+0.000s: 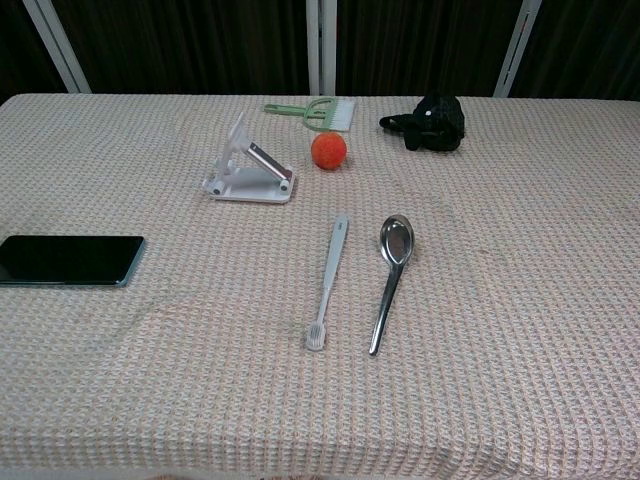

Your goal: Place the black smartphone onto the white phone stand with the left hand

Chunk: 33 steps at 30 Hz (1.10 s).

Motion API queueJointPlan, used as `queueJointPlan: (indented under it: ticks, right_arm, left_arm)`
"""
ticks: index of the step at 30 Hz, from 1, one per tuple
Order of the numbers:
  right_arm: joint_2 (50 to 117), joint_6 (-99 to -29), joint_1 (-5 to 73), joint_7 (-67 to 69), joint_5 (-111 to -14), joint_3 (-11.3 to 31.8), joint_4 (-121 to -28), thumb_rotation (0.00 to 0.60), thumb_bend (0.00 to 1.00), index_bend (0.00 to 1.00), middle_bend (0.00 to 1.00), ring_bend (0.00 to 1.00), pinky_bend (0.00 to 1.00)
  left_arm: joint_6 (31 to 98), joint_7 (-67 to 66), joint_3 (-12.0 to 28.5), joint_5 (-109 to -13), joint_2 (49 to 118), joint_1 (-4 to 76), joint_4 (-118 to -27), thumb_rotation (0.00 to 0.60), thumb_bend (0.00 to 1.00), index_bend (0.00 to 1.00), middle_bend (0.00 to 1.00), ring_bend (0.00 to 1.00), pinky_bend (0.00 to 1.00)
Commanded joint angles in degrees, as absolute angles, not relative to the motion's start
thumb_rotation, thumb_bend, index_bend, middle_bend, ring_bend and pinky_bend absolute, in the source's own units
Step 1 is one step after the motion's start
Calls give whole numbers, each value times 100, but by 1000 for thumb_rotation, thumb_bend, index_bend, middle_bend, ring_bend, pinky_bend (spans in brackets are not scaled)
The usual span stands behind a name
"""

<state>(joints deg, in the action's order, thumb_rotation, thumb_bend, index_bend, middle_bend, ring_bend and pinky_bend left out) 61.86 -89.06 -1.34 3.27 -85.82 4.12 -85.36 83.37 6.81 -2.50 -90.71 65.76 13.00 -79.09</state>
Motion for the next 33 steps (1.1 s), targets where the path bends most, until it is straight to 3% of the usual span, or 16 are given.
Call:
queueJointPlan:
  ticks: [1,18,28,33]
  right_arm:
    - [6187,-8919,-144,334,-8584,404,-8527,600,212,0,0,0,0]
    - [6132,-9134,-258,517,-8637,381,-8474,600,212,0,0,0,0]
    - [6109,-8997,-164,402,-8625,396,-8510,600,213,0,0,0,0]
    - [6083,-9046,-195,451,-8603,404,-8520,600,212,0,0,0,0]
  left_arm:
    - [8347,670,-223,-9067,6566,1287,-7942,600,127,28,30,27,187]
    - [8100,476,-135,-9102,6354,1362,-8602,600,127,28,30,28,187]
    - [6710,-224,-72,-8492,6087,1920,-9994,600,123,73,27,28,187]
    - [5792,-839,165,-7565,6299,2414,-10406,522,117,99,25,28,187]
